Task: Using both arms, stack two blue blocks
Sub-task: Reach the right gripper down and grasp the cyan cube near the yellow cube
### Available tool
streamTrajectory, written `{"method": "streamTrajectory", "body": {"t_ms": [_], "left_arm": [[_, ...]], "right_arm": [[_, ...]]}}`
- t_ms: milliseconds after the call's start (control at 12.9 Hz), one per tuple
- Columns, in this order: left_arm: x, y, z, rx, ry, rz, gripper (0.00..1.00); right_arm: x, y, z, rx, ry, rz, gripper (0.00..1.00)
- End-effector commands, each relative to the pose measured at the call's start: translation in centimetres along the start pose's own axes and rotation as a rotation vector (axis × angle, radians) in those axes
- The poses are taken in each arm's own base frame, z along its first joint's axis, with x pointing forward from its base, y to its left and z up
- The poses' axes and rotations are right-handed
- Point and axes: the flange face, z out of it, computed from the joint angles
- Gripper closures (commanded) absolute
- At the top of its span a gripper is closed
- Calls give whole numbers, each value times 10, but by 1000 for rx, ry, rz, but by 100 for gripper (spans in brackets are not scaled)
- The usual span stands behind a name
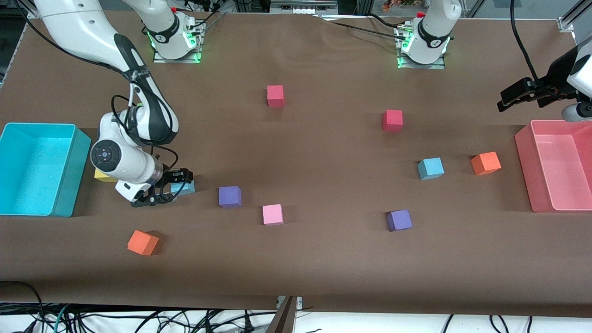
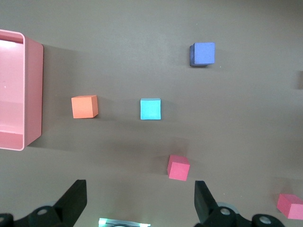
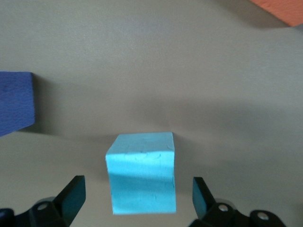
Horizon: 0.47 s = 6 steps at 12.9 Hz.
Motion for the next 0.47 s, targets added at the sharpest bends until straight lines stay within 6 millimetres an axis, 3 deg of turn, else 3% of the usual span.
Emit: {"method": "streamTrajectory", "body": {"t_ms": [0,156,389], "left_arm": [[-4,-2,-2,-17,7,12,0],[-4,-3,-1,-17,6,11,0],[-3,-3,-1,-18,9,11,0]], "right_arm": [[-17,-2,27,-4,16,-24,0],[-26,-1,47,-3,21,-29,3],[-20,-1,39,-5,75,-73,77]]}}
